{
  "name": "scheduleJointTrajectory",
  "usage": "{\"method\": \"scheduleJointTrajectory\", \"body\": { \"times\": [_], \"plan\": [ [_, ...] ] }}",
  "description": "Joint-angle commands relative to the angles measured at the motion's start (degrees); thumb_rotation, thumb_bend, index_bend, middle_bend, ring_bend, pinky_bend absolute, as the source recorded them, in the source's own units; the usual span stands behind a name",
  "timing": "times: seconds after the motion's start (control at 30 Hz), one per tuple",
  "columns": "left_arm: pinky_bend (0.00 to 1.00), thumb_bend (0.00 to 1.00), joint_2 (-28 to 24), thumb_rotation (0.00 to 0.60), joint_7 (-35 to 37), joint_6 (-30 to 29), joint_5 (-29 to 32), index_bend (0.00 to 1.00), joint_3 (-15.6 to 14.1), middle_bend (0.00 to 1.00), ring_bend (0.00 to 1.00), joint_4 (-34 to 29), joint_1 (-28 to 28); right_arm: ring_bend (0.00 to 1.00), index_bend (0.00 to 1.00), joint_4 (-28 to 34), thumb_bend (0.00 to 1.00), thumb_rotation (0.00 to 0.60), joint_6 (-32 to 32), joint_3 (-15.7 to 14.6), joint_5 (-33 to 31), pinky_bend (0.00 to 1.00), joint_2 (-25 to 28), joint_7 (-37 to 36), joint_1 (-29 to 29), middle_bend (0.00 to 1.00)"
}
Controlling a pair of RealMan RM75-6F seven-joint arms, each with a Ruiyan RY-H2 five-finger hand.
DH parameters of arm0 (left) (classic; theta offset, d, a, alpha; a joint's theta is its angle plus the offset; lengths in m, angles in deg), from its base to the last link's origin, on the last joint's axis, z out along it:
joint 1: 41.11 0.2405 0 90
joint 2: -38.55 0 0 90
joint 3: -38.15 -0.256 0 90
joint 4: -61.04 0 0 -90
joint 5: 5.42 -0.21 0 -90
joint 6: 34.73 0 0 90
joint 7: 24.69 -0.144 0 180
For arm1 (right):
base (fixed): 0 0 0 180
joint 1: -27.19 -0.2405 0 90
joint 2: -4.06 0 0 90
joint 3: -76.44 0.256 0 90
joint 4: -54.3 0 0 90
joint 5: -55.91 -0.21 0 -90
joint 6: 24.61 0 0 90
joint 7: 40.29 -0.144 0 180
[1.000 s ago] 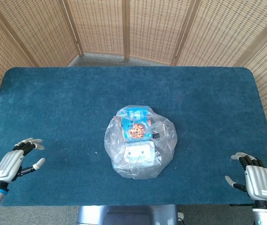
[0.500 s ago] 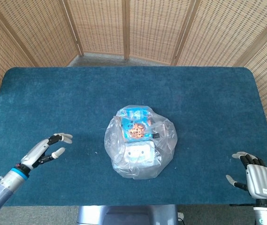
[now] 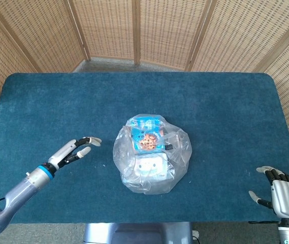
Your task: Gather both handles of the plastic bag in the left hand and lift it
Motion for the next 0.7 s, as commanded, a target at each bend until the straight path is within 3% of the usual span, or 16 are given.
{"method": "scheduleJointTrajectory", "body": {
  "times": [0.03, 0.7],
  "plan": [
    [0.13, 0.19, 1.91, 0.000, 2.12, 1.41, 0.88, 0.27, 1.14, 0.20, 0.11, 1.43, -1.83, 0.26, 0.29, 0.04, 0.21, 0.532, -0.05, 0.02, -0.02, 0.23, -0.03, 0.06, 0.02, 0.27],
    [0.14, 0.19, 11.42, 0.000, 11.37, 11.44, 4.18, 0.27, 6.08, 0.20, 0.11, 7.98, -13.23, 0.26, 0.28, -1.80, 0.22, 0.532, -2.14, -0.08, 0.61, 0.23, -0.41, -2.35, 1.30, 0.27]
  ]
}}
